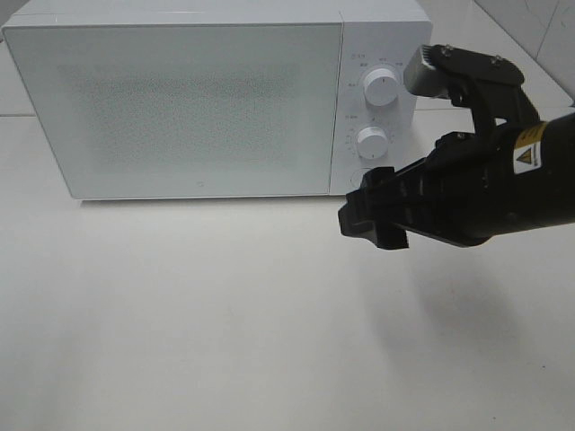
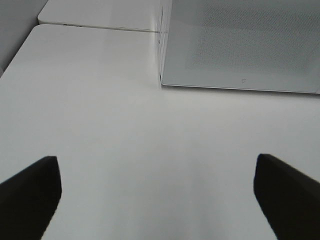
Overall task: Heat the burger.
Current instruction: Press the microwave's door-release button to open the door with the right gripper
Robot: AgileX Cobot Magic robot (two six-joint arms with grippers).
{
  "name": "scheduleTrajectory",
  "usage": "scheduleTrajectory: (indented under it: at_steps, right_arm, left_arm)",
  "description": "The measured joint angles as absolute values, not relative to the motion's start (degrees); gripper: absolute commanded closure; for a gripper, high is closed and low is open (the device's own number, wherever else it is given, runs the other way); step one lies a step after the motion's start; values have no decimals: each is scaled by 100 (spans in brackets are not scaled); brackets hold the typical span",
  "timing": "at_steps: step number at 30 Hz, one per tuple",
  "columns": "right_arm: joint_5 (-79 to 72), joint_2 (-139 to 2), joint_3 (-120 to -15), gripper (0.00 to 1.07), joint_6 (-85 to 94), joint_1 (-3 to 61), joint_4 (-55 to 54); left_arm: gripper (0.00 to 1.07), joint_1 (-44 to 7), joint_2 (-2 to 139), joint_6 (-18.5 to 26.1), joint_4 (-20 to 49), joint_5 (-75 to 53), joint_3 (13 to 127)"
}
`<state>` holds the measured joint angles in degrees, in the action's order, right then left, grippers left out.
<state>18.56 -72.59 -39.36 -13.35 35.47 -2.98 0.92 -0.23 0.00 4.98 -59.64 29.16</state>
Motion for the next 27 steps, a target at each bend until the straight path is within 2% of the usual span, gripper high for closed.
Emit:
scheduleTrajectory:
  at_steps: [5,10,19,25,27]
  right_arm:
    - [3873,-6967,-4377,37,-1318,3547,315]
    - [4853,-6623,-4452,37,-1031,3547,390]
    - [5569,-5879,-4458,37,-837,3547,395]
    - [5621,-4727,-4372,37,-716,3512,395]
    - [5626,-4165,-4263,37,-682,3220,355]
  left_arm:
    - [7,92,-23,0,498,-5964,2916]
    - [7,92,-23,0,498,-5964,2916]
    - [7,92,-23,0,498,-5964,2916]
    - [7,92,-23,0,498,-5964,2916]
    - [7,92,-23,0,498,-5964,2916]
